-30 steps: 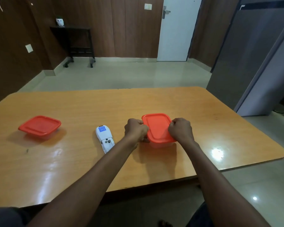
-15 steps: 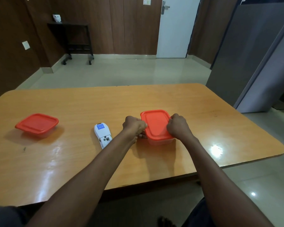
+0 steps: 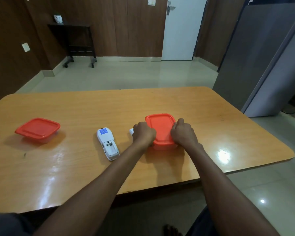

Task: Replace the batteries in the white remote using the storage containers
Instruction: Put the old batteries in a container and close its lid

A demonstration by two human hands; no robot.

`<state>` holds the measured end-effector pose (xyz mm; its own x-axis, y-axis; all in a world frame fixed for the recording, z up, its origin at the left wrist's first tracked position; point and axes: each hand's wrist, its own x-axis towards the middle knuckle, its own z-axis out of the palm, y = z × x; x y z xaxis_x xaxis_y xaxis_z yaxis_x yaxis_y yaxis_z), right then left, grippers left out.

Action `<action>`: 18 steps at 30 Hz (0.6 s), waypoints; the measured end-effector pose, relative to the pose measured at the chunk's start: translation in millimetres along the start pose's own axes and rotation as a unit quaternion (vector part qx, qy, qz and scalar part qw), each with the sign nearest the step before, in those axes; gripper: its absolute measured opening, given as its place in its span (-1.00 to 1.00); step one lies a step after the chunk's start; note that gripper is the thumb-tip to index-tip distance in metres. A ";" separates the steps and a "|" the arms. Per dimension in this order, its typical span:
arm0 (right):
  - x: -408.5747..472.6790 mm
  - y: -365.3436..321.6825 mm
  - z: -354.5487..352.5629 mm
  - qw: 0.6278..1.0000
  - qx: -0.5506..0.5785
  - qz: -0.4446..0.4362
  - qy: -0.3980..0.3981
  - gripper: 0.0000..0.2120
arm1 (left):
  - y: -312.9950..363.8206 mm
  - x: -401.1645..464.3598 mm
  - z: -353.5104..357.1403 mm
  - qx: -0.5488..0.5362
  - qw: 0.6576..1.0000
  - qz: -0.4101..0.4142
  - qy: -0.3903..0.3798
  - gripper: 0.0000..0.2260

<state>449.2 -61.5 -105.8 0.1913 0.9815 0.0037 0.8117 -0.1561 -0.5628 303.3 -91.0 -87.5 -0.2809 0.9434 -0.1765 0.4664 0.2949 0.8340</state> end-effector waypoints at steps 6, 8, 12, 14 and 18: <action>3.2 0.6 -11.3 0.998 0.058 0.022 0.026 -0.51 | 0.2 -13.4 10.4 0.019 0.999 0.048 0.013 -0.64; 3.0 1.3 -12.8 0.995 0.090 0.028 0.018 -0.48 | -0.3 -15.7 11.6 -0.034 0.998 0.049 0.023 -0.67; -0.5 -3.4 -19.6 0.991 0.136 -0.009 0.012 -0.54 | 6.2 -8.7 5.6 -0.113 0.993 0.015 0.020 -0.60; -3.3 -7.8 -22.5 0.987 0.151 -0.046 0.016 -0.56 | 13.9 -3.5 -0.8 -0.139 0.990 0.010 -0.002 -0.52; -5.5 -14.0 -25.1 0.983 0.162 -0.080 0.037 -0.58 | 20.0 3.6 -7.2 -0.146 0.987 0.052 -0.037 -0.54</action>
<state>450.7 -67.5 -77.2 0.1252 0.9779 0.1674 0.6190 0.0549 -0.7835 305.6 -82.8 -67.7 -0.1769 0.9781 -0.1097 0.2249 0.1487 0.9630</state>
